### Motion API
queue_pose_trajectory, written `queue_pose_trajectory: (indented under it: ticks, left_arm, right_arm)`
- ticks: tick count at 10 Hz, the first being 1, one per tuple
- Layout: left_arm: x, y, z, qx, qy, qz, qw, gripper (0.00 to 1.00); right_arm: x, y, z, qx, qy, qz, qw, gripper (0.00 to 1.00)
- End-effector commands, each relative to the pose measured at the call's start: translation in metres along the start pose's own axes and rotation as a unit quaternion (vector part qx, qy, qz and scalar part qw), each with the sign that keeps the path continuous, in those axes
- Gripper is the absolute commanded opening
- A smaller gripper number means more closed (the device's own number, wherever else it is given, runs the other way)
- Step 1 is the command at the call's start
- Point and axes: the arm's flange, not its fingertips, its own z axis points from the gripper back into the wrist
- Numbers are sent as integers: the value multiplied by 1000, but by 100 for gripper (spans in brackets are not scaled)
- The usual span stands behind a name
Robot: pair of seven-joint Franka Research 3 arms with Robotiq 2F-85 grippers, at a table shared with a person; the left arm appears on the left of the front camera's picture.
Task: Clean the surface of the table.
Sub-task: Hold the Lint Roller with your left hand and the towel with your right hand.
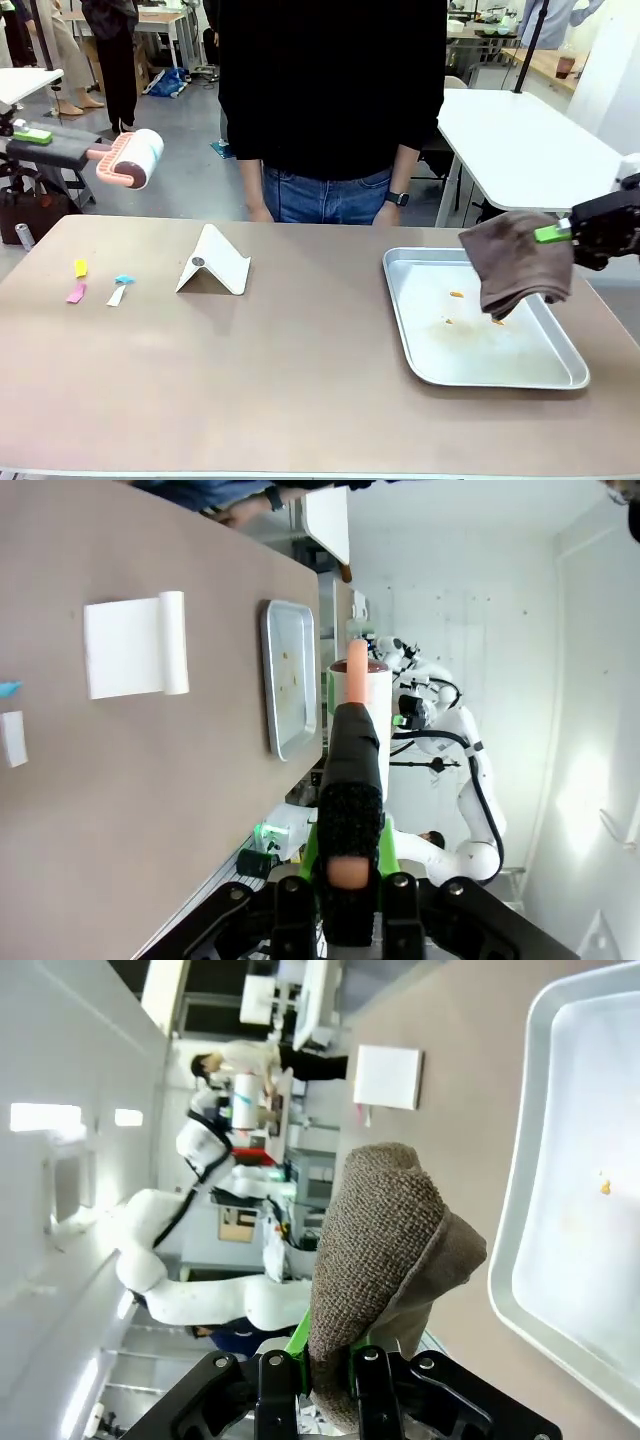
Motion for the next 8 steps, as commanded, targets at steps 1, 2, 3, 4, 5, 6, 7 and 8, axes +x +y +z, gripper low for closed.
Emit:
queue_pose_trajectory:
  ticks: [1,2,3,4,5,6,7,8]
  left_arm:
    - [-8,18,23,7,-8,-5,1000,0]
    - [-20,36,36,1,-13,-26,1000,0]
    - [-31,52,53,-11,-36,-17,999,0]
    - [-38,66,72,-44,-68,9,997,0]
    - [-45,74,81,-70,-92,9,993,0]
    - [-44,79,84,-73,-97,24,992,0]
    - [-40,81,82,-71,-100,27,992,0]
    - [-31,82,75,-57,-91,68,992,0]
  right_arm:
    - [-1,0,24,48,-23,1,999,0]
    - [-6,-2,32,78,-35,27,996,0]
    - [-10,-7,39,78,-46,13,996,0]
    - [-14,-14,45,80,-58,3,995,0]
    - [-16,-24,49,83,-79,-7,993,0]
    - [-15,-31,46,84,-81,-4,993,0]
    - [-14,-38,43,85,-83,-7,993,0]
    - [-14,-43,39,80,-91,-2,993,0]
